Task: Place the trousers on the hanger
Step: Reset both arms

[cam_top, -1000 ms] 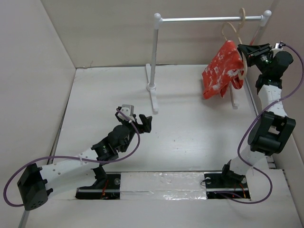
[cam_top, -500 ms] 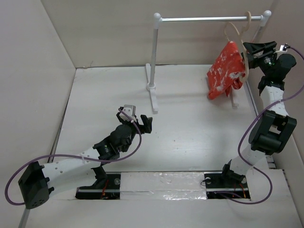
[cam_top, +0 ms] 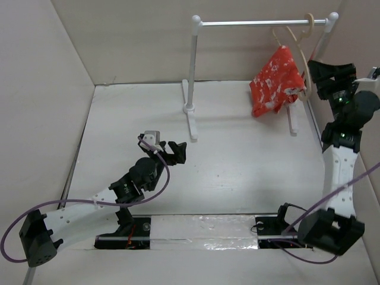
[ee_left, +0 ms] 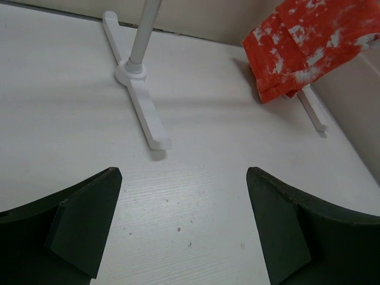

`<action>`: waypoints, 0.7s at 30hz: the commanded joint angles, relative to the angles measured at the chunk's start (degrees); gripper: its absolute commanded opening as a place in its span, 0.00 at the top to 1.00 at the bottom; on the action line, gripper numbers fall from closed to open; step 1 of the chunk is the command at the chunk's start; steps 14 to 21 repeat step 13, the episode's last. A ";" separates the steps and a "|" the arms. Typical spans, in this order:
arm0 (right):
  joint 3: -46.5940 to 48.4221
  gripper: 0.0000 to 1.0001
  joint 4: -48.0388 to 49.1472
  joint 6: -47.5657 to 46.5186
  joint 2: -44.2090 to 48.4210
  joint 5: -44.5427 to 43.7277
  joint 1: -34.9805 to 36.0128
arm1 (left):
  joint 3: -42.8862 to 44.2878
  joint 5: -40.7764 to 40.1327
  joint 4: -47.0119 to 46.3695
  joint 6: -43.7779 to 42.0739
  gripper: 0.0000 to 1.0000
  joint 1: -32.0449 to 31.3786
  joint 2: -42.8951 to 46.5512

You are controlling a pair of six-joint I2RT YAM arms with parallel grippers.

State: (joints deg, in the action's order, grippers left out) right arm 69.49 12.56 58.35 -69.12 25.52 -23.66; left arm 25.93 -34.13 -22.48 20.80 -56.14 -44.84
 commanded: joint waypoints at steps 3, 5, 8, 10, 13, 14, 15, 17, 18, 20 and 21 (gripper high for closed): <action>-14.36 0.00 5.90 -6.03 16.10 0.14 12.01 | -1.58 -1.64 -3.35 0.30 0.15 0.15 4.14; -19.81 0.00 5.38 -8.41 24.01 0.58 16.61 | -2.90 -1.55 -4.85 -0.23 0.15 0.15 5.19; -30.45 0.00 0.21 -13.86 34.09 -0.72 23.30 | -4.31 -2.08 -6.61 -0.49 0.16 0.15 5.47; -36.67 0.00 -6.12 -17.38 38.43 -3.71 26.19 | -4.92 -2.78 -7.66 -0.06 0.17 0.15 4.94; -43.11 0.00 -8.33 -17.30 43.80 -5.22 27.70 | -5.10 -2.78 -9.85 0.03 0.17 0.15 2.75; -43.11 0.00 -8.33 -17.30 43.80 -5.22 27.70 | -5.10 -2.78 -9.85 0.03 0.17 0.15 2.75; -43.11 0.00 -8.33 -17.30 43.80 -5.22 27.70 | -5.10 -2.78 -9.85 0.03 0.17 0.15 2.75; -43.11 0.00 -8.33 -17.30 43.80 -5.22 27.70 | -5.10 -2.78 -9.85 0.03 0.17 0.15 2.75; -43.11 0.00 -8.33 -17.30 43.80 -5.22 27.70 | -5.10 -2.78 -9.85 0.03 0.17 0.15 2.75; -43.11 0.00 -8.33 -17.30 43.80 -5.22 27.70 | -5.10 -2.78 -9.85 0.03 0.17 0.15 2.75; -43.11 0.00 -8.33 -17.30 43.80 -5.22 27.70 | -5.10 -2.78 -9.85 0.03 0.17 0.15 2.75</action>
